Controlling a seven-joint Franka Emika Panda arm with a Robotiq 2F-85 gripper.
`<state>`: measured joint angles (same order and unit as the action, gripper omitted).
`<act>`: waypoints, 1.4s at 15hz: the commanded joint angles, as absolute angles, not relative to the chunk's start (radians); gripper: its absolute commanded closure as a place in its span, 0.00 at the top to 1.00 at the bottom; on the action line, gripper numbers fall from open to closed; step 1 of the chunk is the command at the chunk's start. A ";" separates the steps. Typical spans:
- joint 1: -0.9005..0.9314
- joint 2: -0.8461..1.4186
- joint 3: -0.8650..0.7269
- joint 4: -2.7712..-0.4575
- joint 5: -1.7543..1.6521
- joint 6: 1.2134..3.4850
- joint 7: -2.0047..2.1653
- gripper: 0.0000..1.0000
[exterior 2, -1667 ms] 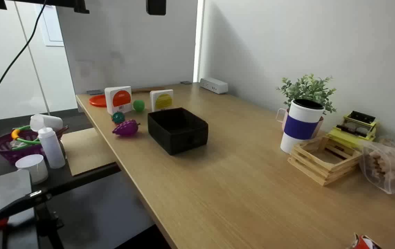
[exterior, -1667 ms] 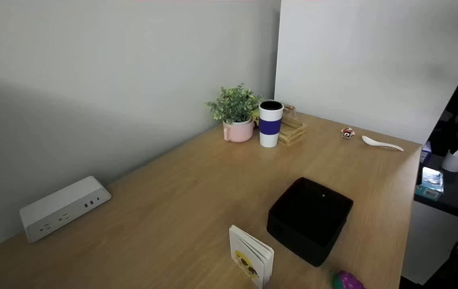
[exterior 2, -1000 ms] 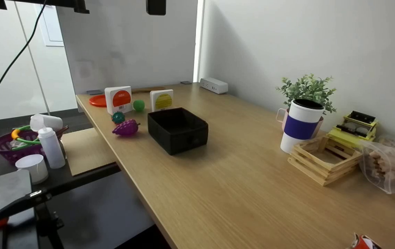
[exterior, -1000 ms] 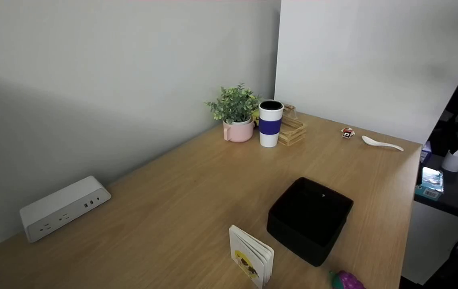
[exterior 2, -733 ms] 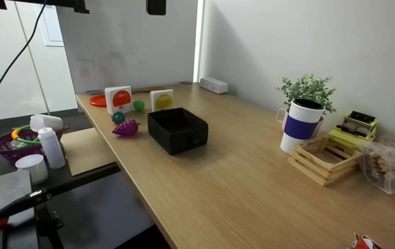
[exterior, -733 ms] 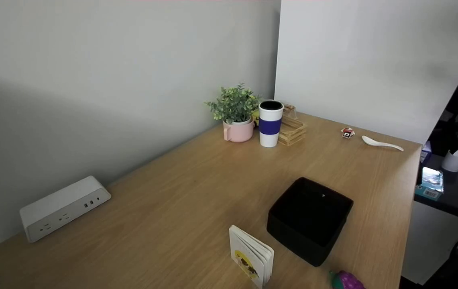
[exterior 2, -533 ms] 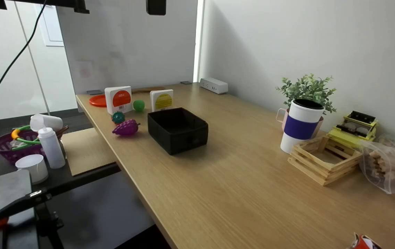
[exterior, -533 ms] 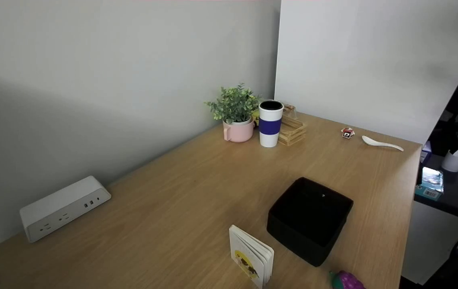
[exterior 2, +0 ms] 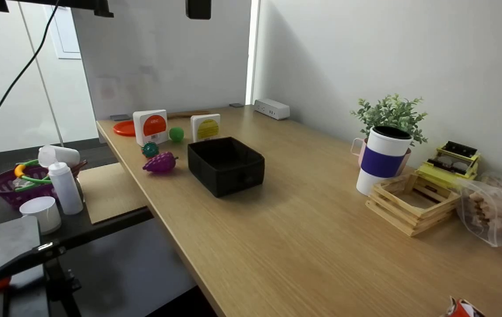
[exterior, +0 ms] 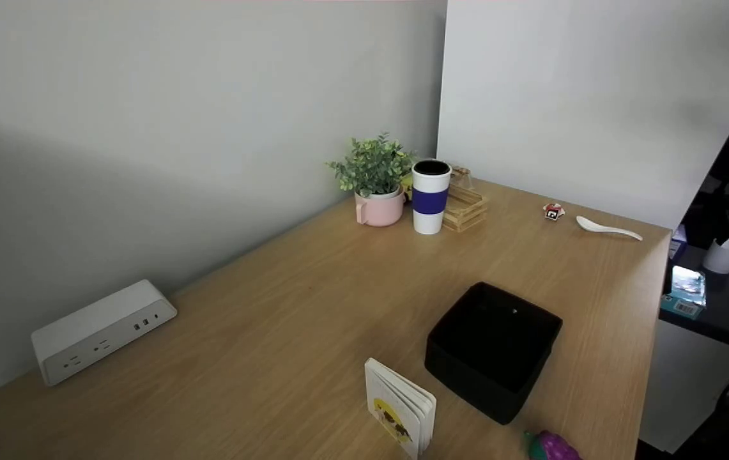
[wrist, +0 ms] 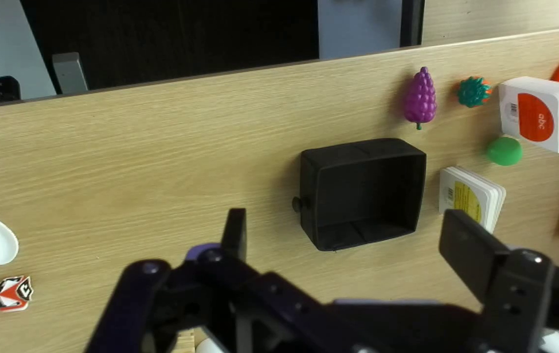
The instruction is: Put the grapes and green and red object in black basket
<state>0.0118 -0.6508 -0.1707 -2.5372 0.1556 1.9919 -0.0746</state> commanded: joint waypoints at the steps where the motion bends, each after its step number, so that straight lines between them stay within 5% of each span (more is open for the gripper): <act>1: -0.011 -0.648 -0.152 -2.534 0.169 1.987 -0.086 1.00; 21: 0.012 -0.456 -0.148 -2.321 0.189 1.912 -0.091 1.00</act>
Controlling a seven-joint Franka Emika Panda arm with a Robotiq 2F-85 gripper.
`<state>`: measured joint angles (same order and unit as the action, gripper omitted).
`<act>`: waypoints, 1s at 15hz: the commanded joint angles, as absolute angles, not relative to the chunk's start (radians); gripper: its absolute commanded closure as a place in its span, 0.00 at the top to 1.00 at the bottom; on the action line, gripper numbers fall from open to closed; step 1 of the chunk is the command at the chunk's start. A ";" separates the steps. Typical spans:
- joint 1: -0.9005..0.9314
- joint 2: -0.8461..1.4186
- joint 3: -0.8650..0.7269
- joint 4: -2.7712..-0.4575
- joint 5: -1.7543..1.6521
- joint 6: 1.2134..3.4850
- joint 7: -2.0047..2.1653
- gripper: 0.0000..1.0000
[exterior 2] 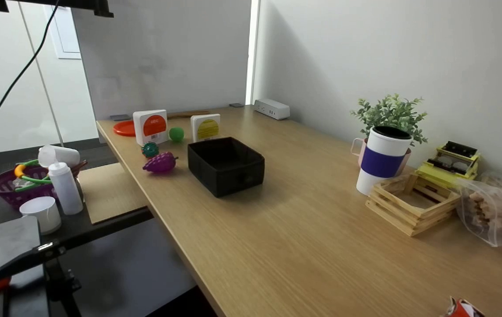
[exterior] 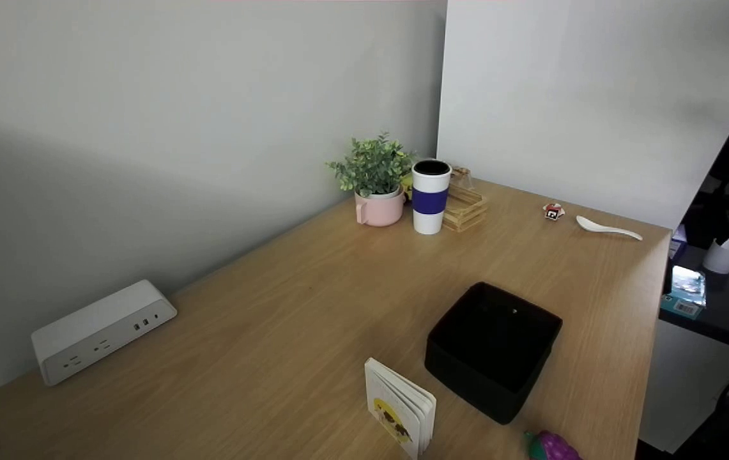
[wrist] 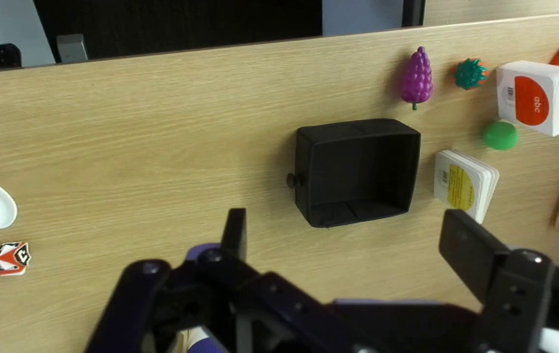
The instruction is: Put the grapes and green and red object in black basket
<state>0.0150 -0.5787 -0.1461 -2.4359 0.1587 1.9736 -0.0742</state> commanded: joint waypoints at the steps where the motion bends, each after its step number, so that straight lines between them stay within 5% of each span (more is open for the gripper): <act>1: 0.017 -0.444 -0.156 -2.303 0.202 1.900 -0.119 1.00; 15: 0.008 -0.463 -0.109 -2.333 0.177 1.908 -0.086 1.00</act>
<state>0.0149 -0.5126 -0.1357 -2.3828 0.1761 1.9467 -0.0835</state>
